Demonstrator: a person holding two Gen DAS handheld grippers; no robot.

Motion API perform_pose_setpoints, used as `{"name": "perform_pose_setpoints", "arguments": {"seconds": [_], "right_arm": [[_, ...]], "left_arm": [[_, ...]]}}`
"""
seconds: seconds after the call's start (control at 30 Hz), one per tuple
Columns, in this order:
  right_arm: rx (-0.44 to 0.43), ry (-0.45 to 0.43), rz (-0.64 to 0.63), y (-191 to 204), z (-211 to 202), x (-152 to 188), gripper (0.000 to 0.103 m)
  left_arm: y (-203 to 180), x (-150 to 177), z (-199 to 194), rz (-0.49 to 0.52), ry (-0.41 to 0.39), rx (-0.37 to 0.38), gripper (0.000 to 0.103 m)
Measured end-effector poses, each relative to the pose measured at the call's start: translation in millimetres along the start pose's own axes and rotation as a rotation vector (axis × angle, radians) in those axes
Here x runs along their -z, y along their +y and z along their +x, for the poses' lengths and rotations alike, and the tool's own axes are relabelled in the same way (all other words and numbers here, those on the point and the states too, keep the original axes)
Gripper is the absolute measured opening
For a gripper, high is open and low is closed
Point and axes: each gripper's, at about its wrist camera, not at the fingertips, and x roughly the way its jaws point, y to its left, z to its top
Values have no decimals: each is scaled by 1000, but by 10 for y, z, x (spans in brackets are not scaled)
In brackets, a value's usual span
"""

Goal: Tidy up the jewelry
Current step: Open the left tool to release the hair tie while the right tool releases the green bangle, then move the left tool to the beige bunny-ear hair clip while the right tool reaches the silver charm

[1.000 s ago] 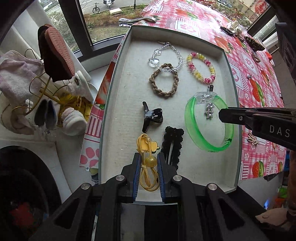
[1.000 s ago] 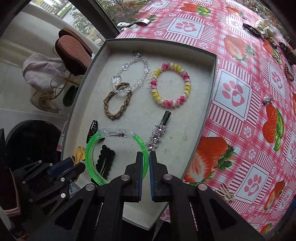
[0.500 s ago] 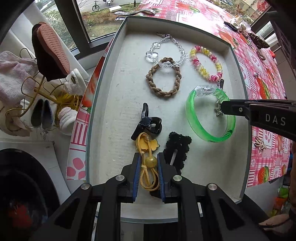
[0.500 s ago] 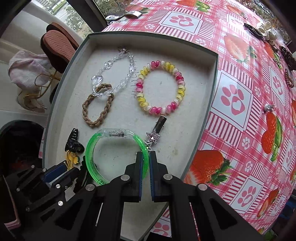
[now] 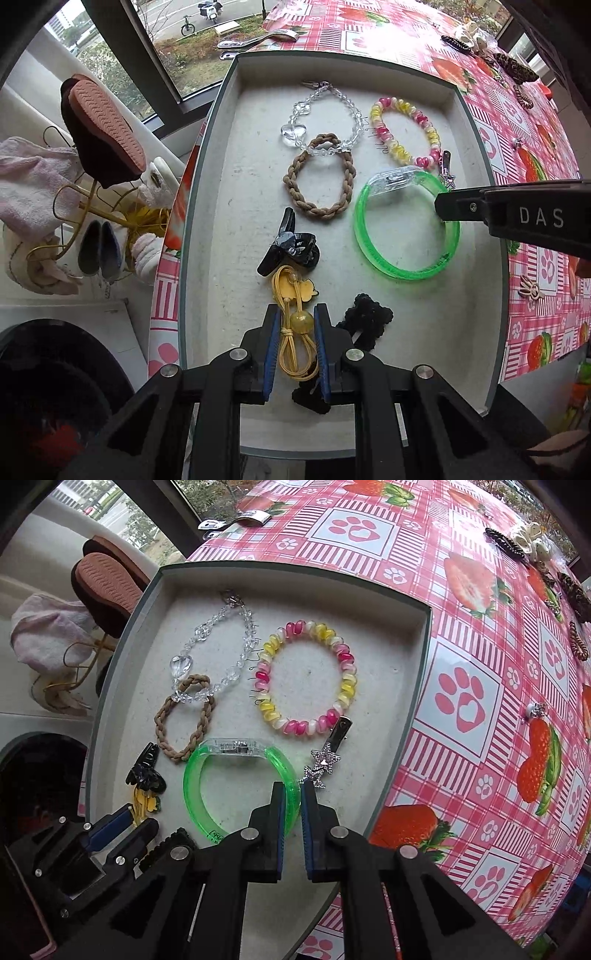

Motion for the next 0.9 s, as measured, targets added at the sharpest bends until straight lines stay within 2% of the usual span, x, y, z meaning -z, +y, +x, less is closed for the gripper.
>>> {"name": "perform_pose_setpoints", "arguments": {"seconds": [0.03, 0.07, 0.13, 0.17, 0.23, 0.27, 0.3, 0.33, 0.37, 0.4, 0.57, 0.63, 0.67, 0.7, 0.9], "right_arm": [[-11, -1, 3, 8, -6, 2, 11], [-24, -3, 6, 30, -18, 7, 16], [-46, -14, 11, 35, -68, 28, 44], [-61, -27, 12, 24, -109, 38, 48], [-92, -56, 15, 32, -214, 35, 50], [-108, -68, 17, 40, -267, 39, 50], [-122, -81, 20, 28, -323, 37, 53], [-134, -93, 24, 3, -385, 38, 58], [-145, -107, 27, -15, -443, 44, 59], [-153, -120, 30, -41, -502, 52, 60], [-155, -171, 75, -279, -755, 149, 60], [-154, -178, 110, -415, -819, 205, 67], [-154, -181, 128, -491, -852, 236, 82], [-154, -189, 147, -568, -878, 288, 86], [-97, -199, 264, -1059, -994, 573, 86]], "left_arm": [[-17, 11, -22, 6, 1, -7, 25], [-26, 22, -41, 9, 3, -10, 25], [-28, 31, -74, 13, 4, -14, 25], [-27, 38, -94, 15, 1, -18, 25], [-30, 39, -137, 19, -6, -27, 25], [-34, 36, -160, 21, -9, -30, 33], [-36, 35, -182, 23, -15, -33, 69], [-38, 37, -221, 20, -30, -42, 88], [-52, 42, -283, 15, -57, -54, 103], [-60, 43, -335, 17, -81, -58, 103], [-130, 10, -436, 50, -91, -52, 103], [-174, -3, -475, 69, -101, -54, 103], [-197, -11, -491, 79, -105, -51, 103], [-218, -23, -502, 91, -107, -45, 103], [-442, -87, -627, 163, -116, 1, 103]]}}
